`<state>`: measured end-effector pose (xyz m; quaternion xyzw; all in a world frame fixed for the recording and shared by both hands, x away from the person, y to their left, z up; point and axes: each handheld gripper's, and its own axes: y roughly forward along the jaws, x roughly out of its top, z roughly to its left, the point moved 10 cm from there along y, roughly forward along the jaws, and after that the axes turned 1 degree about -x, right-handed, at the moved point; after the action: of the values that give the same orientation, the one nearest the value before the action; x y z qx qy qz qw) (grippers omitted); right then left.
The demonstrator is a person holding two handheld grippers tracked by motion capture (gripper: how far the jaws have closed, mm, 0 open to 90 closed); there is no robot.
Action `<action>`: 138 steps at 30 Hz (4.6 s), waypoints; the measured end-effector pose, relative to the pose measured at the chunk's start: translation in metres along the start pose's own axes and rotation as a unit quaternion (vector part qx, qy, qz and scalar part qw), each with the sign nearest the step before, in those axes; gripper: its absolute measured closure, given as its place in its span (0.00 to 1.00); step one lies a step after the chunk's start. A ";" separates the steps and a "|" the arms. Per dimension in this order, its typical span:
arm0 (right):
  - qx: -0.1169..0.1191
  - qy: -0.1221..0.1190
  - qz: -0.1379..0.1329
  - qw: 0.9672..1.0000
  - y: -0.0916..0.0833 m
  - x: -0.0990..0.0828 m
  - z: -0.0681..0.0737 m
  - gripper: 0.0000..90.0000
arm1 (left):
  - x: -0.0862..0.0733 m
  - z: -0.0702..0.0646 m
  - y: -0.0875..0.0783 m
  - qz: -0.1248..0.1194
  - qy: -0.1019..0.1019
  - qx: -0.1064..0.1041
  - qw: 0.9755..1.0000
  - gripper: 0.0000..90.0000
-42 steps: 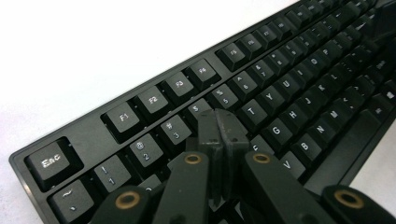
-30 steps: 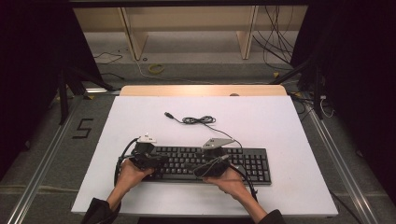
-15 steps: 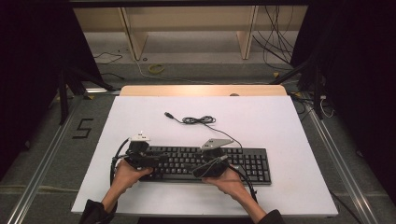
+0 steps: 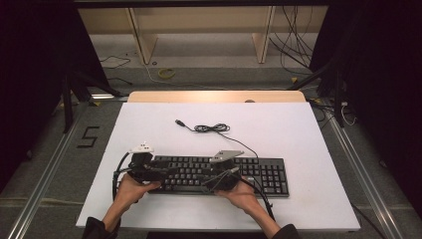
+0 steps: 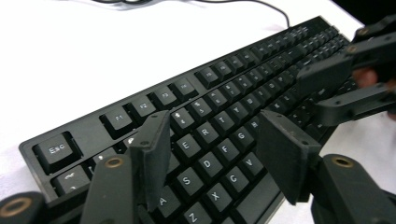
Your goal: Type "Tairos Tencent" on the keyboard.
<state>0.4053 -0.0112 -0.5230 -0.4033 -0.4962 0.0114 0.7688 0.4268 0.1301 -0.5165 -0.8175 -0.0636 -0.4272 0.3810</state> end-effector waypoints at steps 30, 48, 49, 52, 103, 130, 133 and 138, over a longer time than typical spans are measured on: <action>-0.003 -0.005 0.013 1.000 0.017 -0.009 0.003 1.00 | -0.007 -0.022 -0.013 -0.037 0.016 -0.011 0.999 0.40; -0.004 -0.010 0.020 1.000 0.023 -0.012 0.005 1.00 | -0.012 -0.025 -0.017 -0.043 0.021 -0.010 0.999 0.37; -0.003 -0.009 0.021 1.000 0.024 -0.012 0.006 1.00 | -0.013 -0.025 -0.017 -0.043 0.022 -0.010 0.999 0.36; -0.003 -0.009 0.022 1.000 0.024 -0.012 0.007 1.00 | -0.014 -0.026 -0.017 -0.042 0.023 -0.010 0.999 0.36; -0.008 0.006 -0.008 1.000 0.010 -0.001 0.001 0.97 | -0.017 -0.022 -0.016 -0.043 0.021 -0.005 0.999 0.35; -0.002 0.005 -0.042 0.999 -0.016 0.008 -0.010 0.61 | -0.017 -0.014 -0.016 -0.044 0.020 0.004 0.999 0.36; -0.002 0.007 -0.040 0.999 -0.016 0.007 -0.011 0.58 | -0.016 -0.012 -0.015 -0.047 0.021 0.006 0.999 0.36; -0.001 0.009 -0.042 0.999 -0.018 0.008 -0.012 0.52 | -0.013 -0.011 -0.013 -0.049 0.019 0.008 0.999 0.36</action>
<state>0.4115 -0.0277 -0.5077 -0.3830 -0.5056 -0.0247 0.7727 0.4062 0.1349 -0.5151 -0.8019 -0.1004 -0.4603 0.3674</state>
